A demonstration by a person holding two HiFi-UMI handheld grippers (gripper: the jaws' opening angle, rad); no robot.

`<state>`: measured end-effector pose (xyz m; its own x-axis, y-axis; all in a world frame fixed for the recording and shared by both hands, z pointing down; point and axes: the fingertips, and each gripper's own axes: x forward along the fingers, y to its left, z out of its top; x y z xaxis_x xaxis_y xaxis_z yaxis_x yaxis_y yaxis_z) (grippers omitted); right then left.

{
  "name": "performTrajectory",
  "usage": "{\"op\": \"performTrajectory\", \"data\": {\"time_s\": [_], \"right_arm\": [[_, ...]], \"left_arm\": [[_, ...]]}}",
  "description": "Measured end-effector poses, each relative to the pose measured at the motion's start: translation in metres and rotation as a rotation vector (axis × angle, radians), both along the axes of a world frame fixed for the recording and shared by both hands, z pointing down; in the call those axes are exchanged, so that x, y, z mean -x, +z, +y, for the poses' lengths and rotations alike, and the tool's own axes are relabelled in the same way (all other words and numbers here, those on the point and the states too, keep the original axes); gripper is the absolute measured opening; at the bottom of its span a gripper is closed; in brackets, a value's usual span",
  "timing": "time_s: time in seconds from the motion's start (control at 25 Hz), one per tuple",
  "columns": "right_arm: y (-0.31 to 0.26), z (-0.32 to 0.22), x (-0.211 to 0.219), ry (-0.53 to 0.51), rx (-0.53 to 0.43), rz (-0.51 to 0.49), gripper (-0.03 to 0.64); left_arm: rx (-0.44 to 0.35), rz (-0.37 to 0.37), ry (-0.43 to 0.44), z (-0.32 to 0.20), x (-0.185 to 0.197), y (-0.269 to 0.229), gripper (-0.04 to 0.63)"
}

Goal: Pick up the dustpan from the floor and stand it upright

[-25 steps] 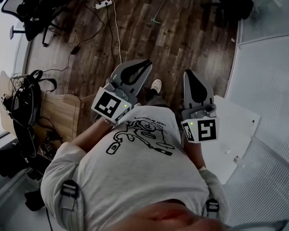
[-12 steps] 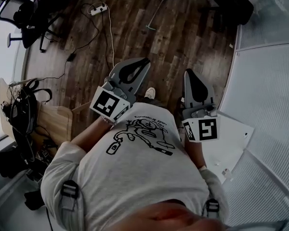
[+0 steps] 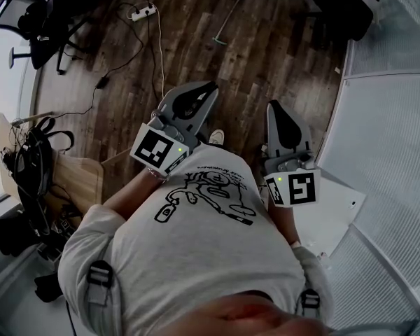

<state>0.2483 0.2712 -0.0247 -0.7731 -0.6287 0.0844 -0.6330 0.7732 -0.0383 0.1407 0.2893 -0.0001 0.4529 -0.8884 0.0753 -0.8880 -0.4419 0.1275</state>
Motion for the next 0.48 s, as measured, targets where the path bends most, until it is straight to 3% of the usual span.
{"op": "performTrajectory", "data": {"time_s": [0.48], "right_arm": [[0.015, -0.109, 0.086, -0.023, 0.020, 0.043, 0.006]], "left_arm": [[0.013, 0.019, 0.009, -0.113, 0.080, 0.015, 0.018]]}}
